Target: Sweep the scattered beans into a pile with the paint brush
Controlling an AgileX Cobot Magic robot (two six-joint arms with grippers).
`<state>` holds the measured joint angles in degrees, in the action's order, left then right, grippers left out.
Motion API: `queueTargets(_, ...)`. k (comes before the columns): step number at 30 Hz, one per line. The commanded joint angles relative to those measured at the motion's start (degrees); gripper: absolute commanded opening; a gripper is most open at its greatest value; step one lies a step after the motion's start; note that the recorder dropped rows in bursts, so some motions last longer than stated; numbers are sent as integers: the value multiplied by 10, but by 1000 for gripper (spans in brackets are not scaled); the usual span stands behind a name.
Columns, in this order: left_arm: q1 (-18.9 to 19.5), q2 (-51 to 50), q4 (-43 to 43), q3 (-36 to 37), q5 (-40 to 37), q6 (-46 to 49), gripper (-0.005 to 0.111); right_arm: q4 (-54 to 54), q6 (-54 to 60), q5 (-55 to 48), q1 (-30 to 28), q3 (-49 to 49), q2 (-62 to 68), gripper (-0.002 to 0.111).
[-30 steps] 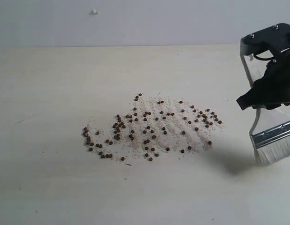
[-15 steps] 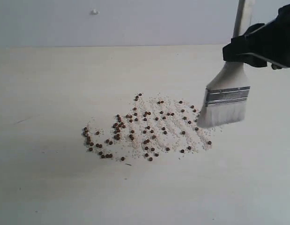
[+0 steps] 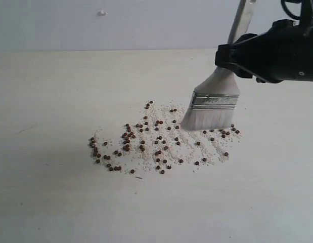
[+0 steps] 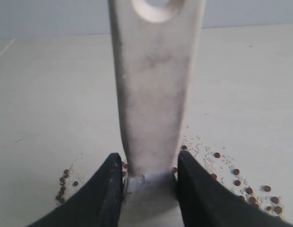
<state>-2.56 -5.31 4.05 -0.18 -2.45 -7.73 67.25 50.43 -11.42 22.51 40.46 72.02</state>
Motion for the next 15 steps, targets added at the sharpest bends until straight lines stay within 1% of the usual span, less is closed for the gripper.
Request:
queueTargets(1, -4, 0, 5, 2, 7, 7, 0, 6, 7, 46, 40, 27, 49, 0)
queueTargets(3, -4, 0, 5, 2, 40, 9, 0, 6, 7, 70, 62, 43, 77, 0)
queueTargets(4, -4, 0, 3, 2, 64, -6, 0, 6, 7, 77, 72, 51, 89, 0)
queueTargets(7, -4, 0, 3, 2, 114, -100, 0, 6, 6, 83, 92, 85, 131, 0)
queueTargets(12, -4, 0, 3, 2, 146, -240, 0, 6, 4, 84, 115, 130, 173, 0)
queueTargets(13, -4, 0, 3, 2, 148, -256, 0, 6, 4, 83, 115, 135, 177, 0)
queueTargets(15, -4, 0, 3, 2, 156, -253, 0, 6, 5, 82, 115, 146, 186, 0)
